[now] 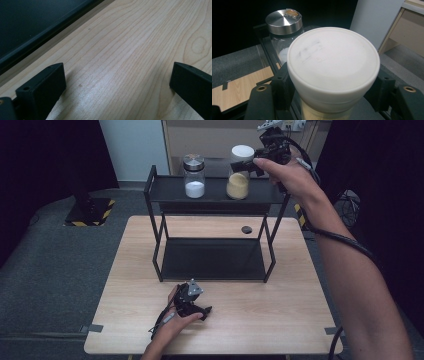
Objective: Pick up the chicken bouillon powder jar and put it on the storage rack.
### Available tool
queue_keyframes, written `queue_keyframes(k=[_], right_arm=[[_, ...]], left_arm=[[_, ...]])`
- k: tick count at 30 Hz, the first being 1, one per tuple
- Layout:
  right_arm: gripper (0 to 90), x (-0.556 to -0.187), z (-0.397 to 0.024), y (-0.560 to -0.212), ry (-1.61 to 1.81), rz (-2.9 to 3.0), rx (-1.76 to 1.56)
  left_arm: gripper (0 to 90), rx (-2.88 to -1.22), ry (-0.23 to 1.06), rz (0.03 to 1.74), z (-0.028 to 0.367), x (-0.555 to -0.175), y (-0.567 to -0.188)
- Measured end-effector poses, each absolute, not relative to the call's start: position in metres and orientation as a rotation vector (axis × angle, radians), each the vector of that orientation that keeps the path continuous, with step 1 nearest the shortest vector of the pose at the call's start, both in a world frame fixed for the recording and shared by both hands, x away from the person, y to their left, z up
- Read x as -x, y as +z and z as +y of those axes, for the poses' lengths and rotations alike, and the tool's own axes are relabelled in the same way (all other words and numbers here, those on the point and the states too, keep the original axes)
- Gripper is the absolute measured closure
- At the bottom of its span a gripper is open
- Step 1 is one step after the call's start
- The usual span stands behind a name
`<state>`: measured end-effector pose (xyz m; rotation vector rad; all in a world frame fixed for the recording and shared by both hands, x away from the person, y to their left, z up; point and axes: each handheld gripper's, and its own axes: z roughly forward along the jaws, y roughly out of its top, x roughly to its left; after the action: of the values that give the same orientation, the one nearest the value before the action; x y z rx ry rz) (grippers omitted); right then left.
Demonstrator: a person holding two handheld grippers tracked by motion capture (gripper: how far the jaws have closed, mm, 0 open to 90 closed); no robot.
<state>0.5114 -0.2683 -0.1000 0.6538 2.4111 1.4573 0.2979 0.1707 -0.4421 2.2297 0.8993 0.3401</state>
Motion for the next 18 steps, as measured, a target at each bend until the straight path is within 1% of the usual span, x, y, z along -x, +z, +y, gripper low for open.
queue_keyframes(k=[18], right_arm=[[34.7,-0.5108,-0.2658,-0.0986,1.444,2.409,-0.658]], left_arm=[[0.0,-2.23,0.34,0.9,0.1707,-0.2979,-0.4421]])
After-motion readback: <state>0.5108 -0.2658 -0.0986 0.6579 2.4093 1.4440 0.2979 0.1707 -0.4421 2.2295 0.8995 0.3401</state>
